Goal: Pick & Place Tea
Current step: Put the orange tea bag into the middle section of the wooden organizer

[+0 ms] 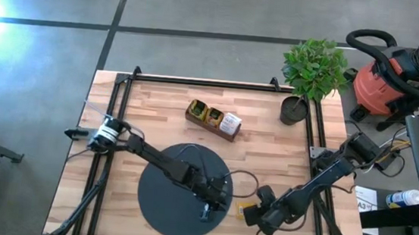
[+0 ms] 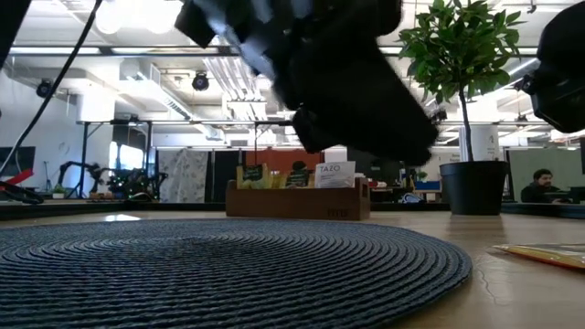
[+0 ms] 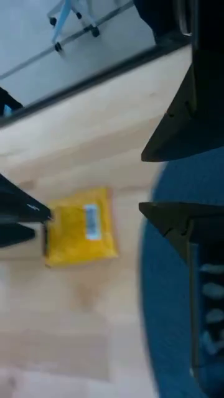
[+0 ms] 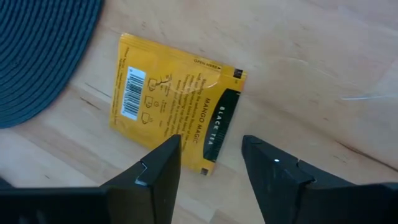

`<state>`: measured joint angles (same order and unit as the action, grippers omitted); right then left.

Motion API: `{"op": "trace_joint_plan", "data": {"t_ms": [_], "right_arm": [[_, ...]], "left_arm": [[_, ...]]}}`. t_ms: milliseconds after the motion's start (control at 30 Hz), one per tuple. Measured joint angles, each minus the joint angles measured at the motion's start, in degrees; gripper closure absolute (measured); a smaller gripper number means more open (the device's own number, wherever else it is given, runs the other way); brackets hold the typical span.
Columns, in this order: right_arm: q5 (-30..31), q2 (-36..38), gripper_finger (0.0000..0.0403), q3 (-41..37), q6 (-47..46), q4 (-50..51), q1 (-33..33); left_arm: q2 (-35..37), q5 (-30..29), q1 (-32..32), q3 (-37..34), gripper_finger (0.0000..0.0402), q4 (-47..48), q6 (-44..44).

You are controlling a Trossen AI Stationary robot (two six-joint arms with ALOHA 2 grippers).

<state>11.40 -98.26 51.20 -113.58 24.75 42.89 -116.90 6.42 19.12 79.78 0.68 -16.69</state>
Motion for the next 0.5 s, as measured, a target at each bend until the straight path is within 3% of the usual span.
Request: {"op": "trace_joint_plan", "data": {"t_ms": [500], "right_arm": [[1.4, -0.1, 0.0229, 0.1, 0.2, -1.2, -0.3]], "left_arm": [[-15.6, 0.2, -0.2, 17.2, 0.0294, 4.2, -0.3]]}}
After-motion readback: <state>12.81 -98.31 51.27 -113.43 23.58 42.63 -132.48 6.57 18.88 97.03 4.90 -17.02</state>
